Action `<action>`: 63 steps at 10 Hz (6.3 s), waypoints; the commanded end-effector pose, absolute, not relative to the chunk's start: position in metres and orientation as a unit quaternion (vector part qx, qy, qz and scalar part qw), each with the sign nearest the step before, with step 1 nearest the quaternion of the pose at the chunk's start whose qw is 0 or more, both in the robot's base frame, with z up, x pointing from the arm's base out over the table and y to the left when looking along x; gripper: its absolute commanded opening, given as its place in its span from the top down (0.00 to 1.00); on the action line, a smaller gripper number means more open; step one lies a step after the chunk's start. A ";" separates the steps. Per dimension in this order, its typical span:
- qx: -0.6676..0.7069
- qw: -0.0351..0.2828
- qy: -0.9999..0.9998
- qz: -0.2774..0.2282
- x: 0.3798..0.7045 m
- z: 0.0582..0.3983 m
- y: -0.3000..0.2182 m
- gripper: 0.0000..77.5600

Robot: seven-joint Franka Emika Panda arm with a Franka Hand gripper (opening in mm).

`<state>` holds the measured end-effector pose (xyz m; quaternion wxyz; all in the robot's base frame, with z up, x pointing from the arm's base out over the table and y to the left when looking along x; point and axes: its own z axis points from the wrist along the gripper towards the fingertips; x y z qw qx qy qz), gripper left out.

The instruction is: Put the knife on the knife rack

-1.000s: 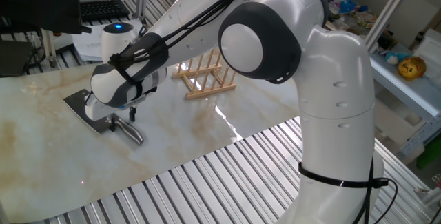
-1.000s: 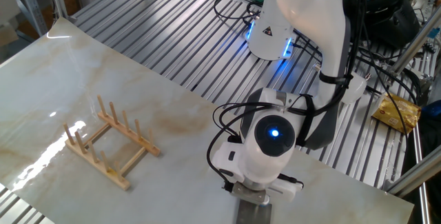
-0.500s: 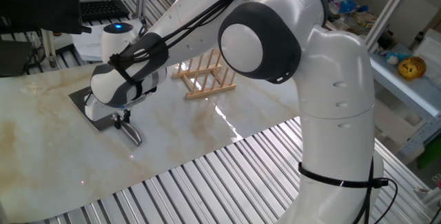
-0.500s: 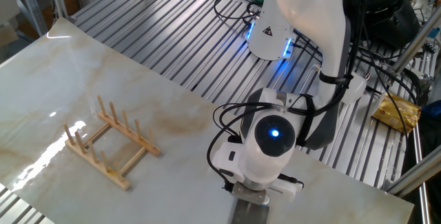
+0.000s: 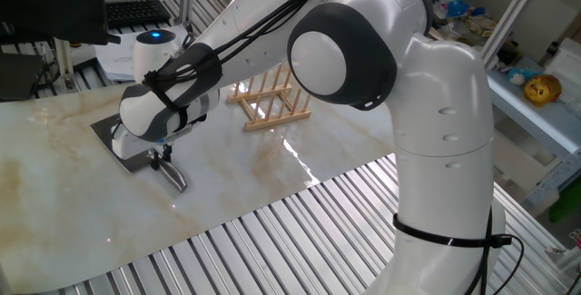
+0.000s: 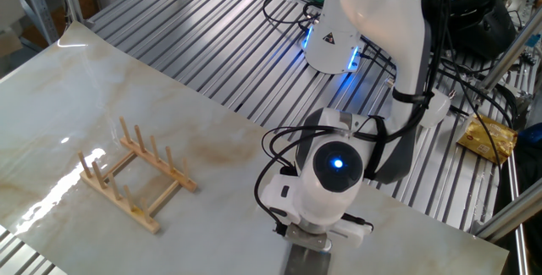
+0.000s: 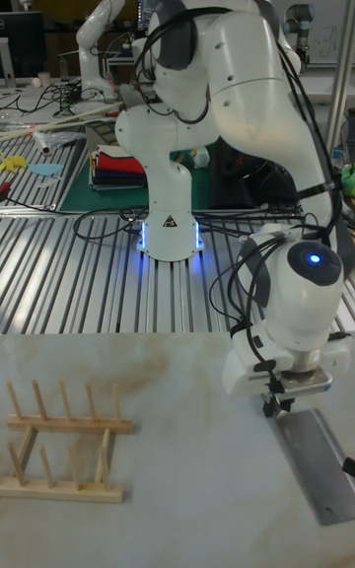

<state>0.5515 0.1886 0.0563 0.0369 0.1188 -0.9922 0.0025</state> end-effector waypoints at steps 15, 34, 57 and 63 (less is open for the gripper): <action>0.022 0.014 -0.999 0.026 0.551 0.120 0.157 0.99; -0.015 0.005 -0.989 0.147 0.547 0.207 0.058 0.99; -0.039 -0.004 -0.961 0.275 0.547 0.222 0.021 0.99; -0.096 -0.003 -0.963 0.251 0.547 0.222 0.021 0.99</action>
